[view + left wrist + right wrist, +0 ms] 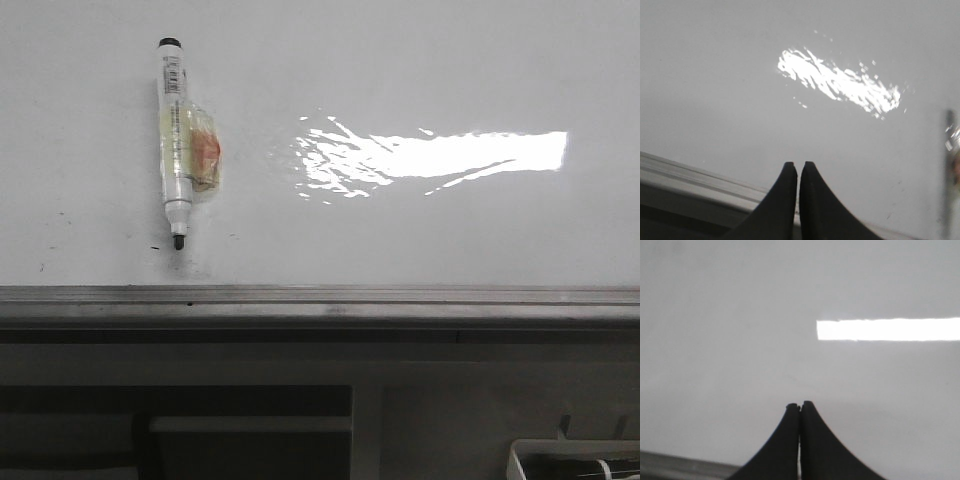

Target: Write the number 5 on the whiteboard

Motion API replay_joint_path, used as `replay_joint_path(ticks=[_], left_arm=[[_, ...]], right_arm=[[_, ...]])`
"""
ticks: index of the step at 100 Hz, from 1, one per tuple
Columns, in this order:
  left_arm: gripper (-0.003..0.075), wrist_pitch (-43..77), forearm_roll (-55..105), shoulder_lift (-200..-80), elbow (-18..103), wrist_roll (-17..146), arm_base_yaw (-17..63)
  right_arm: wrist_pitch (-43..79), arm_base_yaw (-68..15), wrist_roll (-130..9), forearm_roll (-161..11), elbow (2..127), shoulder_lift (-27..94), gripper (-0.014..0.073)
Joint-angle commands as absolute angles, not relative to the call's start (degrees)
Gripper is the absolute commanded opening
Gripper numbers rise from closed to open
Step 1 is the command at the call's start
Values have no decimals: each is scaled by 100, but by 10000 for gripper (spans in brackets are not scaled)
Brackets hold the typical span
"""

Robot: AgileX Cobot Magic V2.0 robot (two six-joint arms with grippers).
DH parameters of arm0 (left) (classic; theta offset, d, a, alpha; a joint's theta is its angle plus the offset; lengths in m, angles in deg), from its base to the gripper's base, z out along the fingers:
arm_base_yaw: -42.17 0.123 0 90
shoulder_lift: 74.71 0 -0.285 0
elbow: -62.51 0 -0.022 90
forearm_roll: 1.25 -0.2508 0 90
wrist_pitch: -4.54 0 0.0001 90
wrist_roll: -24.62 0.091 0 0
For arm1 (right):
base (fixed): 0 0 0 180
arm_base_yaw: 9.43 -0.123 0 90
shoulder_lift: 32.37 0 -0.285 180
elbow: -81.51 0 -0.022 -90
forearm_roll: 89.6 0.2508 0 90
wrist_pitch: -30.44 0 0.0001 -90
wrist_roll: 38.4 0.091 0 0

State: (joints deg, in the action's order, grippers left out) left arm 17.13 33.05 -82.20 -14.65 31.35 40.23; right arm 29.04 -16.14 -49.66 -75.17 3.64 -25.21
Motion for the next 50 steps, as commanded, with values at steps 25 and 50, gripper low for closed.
replay_joint_path(ticks=[25,50], left_arm=[[-20,1114,5902,-8066,-1610,3135,3975],[-20,1781,5389,-8326,-917,4254,3936]], right_arm=[[3582,-1619,-5000,-6301,399,-2619,-64],[2789,-1630,-5000,-6769,1424,-2475,-64]])
